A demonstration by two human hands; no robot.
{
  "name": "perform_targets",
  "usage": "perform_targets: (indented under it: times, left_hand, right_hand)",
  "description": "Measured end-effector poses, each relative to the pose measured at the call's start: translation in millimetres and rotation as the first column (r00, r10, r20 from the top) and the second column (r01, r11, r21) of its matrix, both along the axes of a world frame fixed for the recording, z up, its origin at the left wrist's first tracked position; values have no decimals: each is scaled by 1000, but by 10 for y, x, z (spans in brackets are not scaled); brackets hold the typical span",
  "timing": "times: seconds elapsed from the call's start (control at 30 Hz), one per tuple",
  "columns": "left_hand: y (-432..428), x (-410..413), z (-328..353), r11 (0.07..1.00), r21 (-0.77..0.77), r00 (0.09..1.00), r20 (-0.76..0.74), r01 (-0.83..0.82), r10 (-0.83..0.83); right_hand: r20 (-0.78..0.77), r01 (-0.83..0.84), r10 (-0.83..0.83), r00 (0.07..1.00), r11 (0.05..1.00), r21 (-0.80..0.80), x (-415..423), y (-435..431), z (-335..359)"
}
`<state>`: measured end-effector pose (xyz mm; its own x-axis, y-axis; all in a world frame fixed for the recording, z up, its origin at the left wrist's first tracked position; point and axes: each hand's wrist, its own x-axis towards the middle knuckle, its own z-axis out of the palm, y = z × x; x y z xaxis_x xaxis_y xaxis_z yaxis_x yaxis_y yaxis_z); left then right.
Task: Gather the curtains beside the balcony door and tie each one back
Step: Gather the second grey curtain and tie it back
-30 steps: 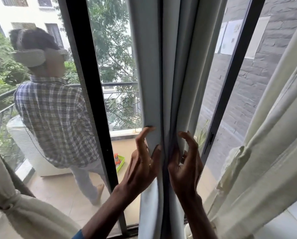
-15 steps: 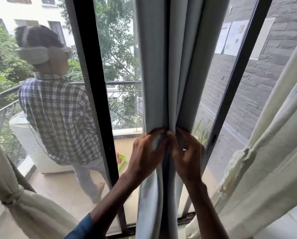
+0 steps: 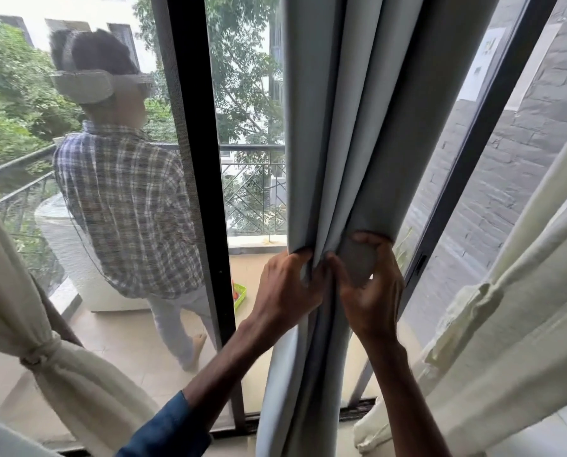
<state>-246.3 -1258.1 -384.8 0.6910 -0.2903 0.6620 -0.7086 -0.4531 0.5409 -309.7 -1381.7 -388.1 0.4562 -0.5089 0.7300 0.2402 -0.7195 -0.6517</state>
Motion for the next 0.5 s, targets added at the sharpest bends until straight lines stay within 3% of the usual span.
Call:
perform_targets:
  times: [0.27,0.5]
  left_hand:
    - [121,-66,18,987,52,987,38,153,-155]
    - [375,-268,66,970,67,973,-23,232,-231]
  right_hand:
    - [-17,-114,113,993,992,-49,64,51,-21]
    - [-153,-53,35,988,992,-118,-55,-48,-293]
